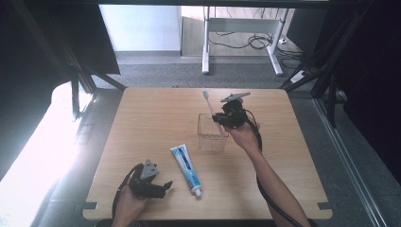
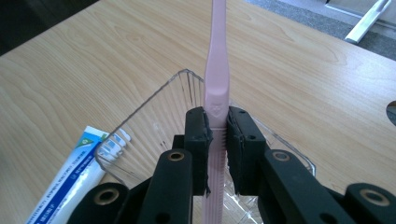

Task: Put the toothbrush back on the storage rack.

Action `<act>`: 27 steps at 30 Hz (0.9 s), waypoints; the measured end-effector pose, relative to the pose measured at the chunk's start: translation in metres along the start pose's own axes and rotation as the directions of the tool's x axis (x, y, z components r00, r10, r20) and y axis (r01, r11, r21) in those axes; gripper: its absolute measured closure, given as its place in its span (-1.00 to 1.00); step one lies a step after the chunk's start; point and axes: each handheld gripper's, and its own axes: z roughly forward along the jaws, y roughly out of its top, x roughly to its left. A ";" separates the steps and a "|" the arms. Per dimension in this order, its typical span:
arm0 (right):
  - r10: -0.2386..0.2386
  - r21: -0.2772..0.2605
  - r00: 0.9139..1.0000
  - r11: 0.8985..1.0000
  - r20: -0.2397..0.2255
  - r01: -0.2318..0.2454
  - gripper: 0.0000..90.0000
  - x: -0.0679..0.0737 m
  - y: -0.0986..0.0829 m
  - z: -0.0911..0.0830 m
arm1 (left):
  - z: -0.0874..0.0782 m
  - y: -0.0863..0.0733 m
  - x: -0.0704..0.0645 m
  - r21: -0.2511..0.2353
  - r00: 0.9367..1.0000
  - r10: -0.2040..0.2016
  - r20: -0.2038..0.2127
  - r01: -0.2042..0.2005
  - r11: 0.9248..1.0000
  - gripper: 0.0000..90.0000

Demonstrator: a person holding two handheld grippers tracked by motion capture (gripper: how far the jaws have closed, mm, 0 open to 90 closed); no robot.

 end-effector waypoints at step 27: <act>-0.061 0.110 0.998 0.992 0.021 0.058 0.76 0.006 -0.017 0.034 | 0.001 0.000 -0.001 0.009 1.000 0.006 0.001 -0.006 1.000 -0.71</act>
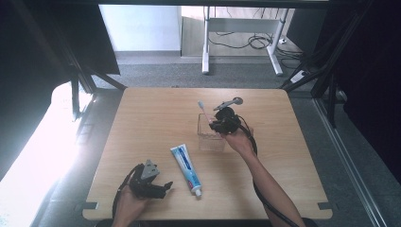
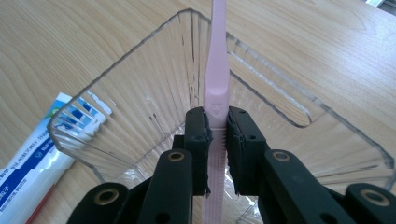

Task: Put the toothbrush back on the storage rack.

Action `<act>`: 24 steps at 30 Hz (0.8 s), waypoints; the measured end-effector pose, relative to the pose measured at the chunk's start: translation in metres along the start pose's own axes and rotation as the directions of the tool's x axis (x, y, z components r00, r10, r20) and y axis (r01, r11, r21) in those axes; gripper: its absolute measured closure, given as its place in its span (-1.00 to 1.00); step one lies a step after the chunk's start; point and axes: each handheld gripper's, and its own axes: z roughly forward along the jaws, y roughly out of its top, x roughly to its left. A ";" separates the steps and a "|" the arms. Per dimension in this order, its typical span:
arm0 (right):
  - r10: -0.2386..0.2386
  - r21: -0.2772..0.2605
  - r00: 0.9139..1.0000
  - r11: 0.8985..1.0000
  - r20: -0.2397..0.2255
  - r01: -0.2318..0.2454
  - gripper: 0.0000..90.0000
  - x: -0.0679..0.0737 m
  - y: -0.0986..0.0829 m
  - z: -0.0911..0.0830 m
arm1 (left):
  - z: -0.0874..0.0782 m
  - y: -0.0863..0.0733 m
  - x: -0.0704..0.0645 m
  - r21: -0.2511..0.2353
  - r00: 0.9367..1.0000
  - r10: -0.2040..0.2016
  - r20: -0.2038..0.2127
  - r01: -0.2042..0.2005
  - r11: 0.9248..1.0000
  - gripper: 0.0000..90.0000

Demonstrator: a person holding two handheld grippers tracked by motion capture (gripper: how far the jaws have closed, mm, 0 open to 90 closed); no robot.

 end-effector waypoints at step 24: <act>-0.013 0.111 1.000 0.994 -0.029 0.016 0.74 -0.002 0.000 0.005 | 0.000 0.000 -0.001 0.004 1.000 0.005 -0.002 -0.005 1.000 -0.71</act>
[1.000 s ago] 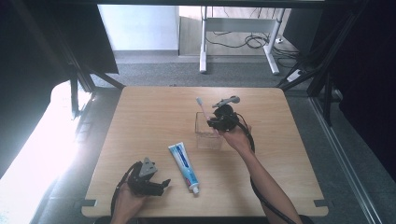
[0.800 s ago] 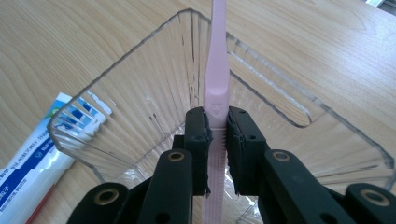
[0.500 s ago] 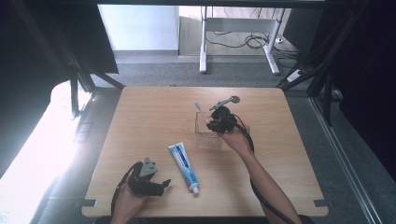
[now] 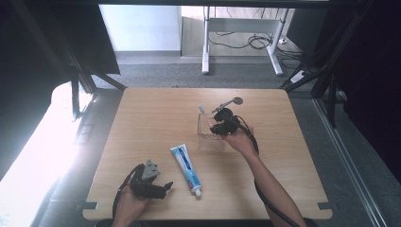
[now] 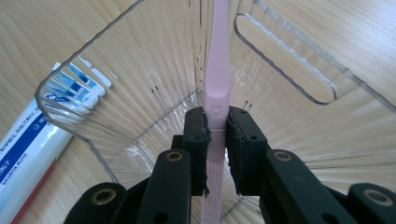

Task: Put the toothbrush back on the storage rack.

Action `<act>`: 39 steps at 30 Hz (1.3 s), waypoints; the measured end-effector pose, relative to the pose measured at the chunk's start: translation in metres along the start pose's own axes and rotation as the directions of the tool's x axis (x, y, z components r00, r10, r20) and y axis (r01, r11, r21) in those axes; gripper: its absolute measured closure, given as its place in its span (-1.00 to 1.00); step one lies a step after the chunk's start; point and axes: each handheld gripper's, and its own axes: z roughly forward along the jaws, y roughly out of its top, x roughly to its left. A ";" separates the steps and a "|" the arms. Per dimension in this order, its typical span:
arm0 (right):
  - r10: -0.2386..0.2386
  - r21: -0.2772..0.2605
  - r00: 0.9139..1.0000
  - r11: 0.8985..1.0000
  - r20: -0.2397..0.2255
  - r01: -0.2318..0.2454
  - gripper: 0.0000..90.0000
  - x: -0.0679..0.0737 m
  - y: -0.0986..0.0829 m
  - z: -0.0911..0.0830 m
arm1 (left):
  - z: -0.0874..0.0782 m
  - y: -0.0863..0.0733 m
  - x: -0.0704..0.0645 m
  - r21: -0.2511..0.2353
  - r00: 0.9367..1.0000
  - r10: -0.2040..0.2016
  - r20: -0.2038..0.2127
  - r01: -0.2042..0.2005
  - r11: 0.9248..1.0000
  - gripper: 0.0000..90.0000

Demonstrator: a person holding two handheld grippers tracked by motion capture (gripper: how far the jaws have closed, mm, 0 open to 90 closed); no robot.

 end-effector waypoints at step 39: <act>-0.035 -0.094 0.998 0.995 -0.050 0.030 -0.25 0.008 -0.005 -0.033 | 0.001 0.001 -0.001 -0.008 1.000 -0.006 0.007 0.006 1.000 -0.71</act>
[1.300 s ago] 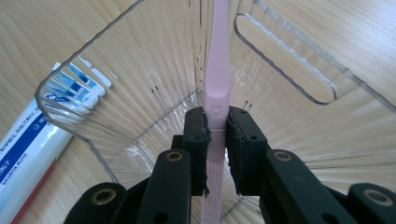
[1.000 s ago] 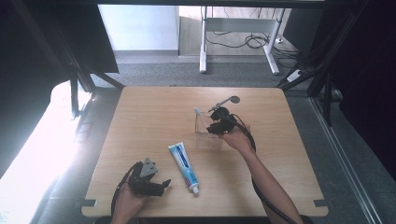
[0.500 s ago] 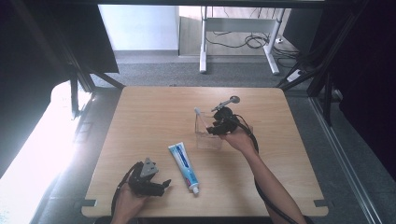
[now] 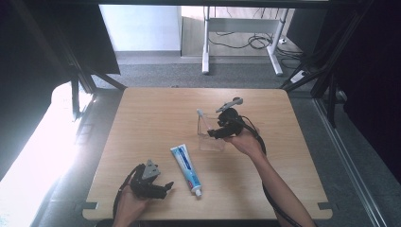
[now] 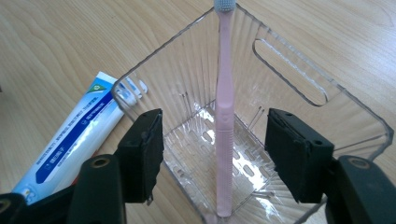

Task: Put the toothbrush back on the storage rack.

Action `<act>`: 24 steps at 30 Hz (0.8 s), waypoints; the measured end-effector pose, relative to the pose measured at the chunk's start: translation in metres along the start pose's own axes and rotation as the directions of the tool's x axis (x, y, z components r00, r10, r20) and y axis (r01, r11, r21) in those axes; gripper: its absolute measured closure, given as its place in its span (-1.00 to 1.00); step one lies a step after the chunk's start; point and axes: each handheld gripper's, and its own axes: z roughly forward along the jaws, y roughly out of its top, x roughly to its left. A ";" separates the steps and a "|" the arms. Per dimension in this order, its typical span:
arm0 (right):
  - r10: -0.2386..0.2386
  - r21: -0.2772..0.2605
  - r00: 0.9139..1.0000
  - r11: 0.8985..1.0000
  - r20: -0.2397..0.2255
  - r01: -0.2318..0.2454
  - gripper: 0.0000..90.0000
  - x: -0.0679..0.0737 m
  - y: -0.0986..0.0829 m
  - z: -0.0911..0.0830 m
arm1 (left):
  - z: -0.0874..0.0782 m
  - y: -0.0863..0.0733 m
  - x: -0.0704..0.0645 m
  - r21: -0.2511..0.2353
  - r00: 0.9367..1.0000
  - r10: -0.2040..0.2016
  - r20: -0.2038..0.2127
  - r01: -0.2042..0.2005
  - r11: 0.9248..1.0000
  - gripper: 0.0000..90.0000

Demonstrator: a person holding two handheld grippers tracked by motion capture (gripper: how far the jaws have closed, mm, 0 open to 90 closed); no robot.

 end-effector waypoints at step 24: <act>-0.020 -0.049 1.000 0.999 0.022 0.021 -0.87 0.002 -0.019 -0.033 | 0.000 0.001 0.000 -0.007 1.000 -0.006 0.004 0.006 1.000 -0.71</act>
